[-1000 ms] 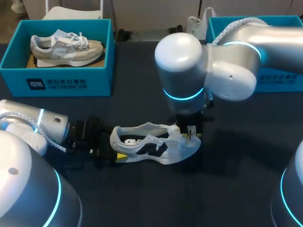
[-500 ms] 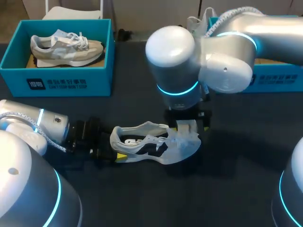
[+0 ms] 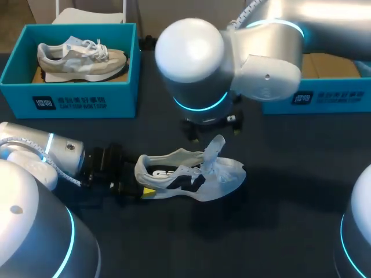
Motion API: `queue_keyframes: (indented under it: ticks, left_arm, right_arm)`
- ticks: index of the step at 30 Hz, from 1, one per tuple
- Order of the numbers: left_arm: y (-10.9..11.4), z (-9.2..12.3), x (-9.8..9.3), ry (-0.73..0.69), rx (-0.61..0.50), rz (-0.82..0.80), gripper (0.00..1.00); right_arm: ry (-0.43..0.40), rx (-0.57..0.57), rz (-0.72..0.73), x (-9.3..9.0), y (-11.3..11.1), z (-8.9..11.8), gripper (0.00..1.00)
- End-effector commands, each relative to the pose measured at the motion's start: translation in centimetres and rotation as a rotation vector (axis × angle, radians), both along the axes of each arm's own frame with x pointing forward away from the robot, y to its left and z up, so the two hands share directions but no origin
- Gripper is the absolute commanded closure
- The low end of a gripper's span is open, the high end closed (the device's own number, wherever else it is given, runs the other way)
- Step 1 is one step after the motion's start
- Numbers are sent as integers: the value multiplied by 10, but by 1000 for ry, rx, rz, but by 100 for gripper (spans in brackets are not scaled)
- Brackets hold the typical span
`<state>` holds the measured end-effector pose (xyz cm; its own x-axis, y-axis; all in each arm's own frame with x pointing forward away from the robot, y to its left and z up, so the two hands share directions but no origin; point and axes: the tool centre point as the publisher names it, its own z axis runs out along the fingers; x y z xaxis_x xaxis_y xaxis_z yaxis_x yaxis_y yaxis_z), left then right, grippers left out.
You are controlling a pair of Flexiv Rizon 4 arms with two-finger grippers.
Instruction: Take the shoe out of the shoebox, open the shoe tongue, remove and reinsert the insole, then place the shoe into the shoebox
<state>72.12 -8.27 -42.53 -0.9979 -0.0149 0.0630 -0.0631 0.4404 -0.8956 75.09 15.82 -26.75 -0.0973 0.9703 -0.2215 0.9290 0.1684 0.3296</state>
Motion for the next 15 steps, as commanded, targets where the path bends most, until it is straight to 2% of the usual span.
queue_keyframes:
  ticks: [1, 6, 11, 15]
  left_arm:
    - [1, -3, 2, 1, 4, -1, 100]
    - [1, -3, 2, 1, 4, -1, 100]
    - [1, -3, 2, 1, 4, -1, 100]
    - [1, -3, 2, 1, 4, -1, 100]
  right_arm:
    - [-27, -43, 83, 4, 19, 13, 0]
    - [-77, -67, 327, 11, 42, 26, 0]
    - [-51, -139, 596, 12, 67, 38, 0]
    - [-33, -164, 729, 11, 79, 45, 0]
